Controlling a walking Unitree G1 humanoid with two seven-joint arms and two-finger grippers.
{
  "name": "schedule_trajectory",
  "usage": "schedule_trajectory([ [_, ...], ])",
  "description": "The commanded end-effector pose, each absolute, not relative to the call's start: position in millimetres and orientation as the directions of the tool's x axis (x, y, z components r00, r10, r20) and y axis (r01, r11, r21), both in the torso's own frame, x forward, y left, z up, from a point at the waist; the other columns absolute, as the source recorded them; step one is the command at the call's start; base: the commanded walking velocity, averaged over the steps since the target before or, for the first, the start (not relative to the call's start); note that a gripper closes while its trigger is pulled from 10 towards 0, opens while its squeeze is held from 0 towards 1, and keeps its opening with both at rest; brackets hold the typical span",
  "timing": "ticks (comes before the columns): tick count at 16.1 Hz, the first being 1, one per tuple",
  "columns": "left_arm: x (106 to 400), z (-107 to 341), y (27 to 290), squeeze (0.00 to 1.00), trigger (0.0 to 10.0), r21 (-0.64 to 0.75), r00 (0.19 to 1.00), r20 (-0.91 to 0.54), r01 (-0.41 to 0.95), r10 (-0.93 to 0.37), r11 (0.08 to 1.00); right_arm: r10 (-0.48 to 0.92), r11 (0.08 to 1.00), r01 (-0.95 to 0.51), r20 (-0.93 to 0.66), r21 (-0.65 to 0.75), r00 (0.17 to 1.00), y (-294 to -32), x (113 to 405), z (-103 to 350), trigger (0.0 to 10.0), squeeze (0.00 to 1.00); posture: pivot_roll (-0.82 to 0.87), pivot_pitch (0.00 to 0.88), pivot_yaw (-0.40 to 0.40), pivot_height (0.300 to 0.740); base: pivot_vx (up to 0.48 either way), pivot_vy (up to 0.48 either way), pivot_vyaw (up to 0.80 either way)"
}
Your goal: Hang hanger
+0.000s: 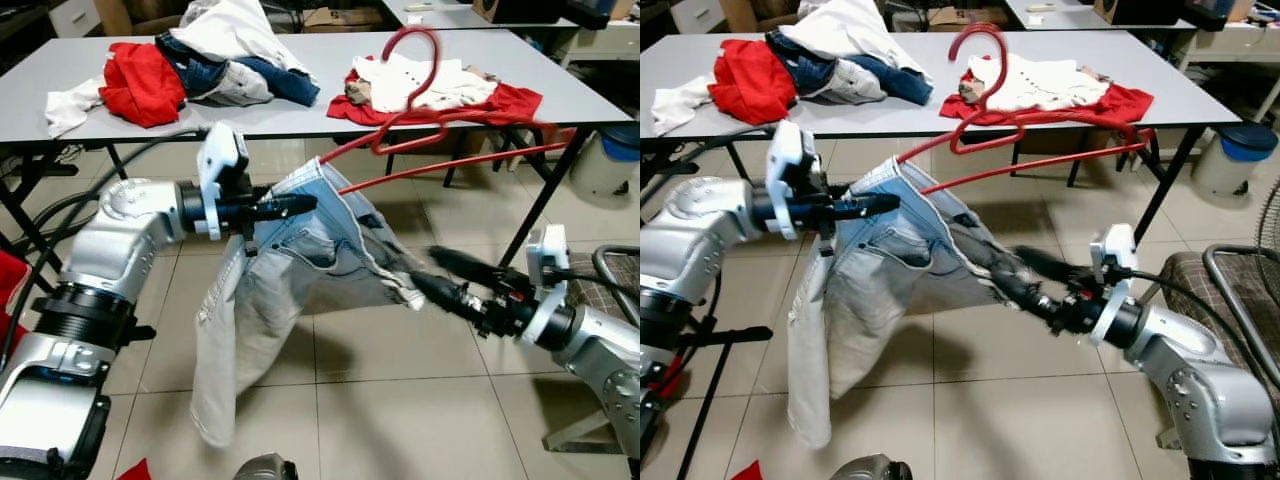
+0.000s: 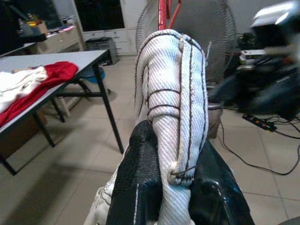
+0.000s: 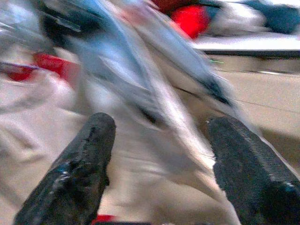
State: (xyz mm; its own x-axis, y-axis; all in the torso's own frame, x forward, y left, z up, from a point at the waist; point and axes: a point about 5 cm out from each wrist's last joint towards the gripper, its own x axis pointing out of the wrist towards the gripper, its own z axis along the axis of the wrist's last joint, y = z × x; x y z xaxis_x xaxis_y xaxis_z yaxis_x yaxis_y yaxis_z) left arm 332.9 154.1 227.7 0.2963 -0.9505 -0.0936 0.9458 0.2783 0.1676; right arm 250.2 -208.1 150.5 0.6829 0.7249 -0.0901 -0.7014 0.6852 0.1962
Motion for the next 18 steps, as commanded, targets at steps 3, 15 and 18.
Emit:
schedule_trajectory([
  [3, 328.0, 255.1, 148.9, 0.0, 0.0, 0.238, 0.245, -0.057, 0.945, -0.968, 0.225, 0.635, 0.768, -0.612, -0.101, 0.191, 0.765, -224.6, 255.8, 145.1, 10.0, 1.0, -0.1, 0.015, 0.053, 0.74, 0.0, 0.0, 0.0],
  [15, 317.2, 305.3, 133.8, 0.0, 0.0, 0.305, 0.254, 0.041, 0.918, -0.966, 0.254, 0.61, 0.749, -0.608, 0.085, 0.263, 0.788, -233.2, 265.4, 133.2, 10.0, 0.18, -0.1, 0.018, 0.04, 0.74, 0.0, 0.0, 0.0],
  [18, 314.1, 300.6, 129.2, 0.0, 0.0, 0.286, 0.248, 0.039, 0.926, -0.968, 0.248, 0.666, 0.684, -0.697, 0.205, 0.216, 0.717, -218.6, 264.8, 158.8, 10.0, 1.0, -0.1, 0.016, 0.039, 0.74, 0.0, 0.0, 0.0],
])
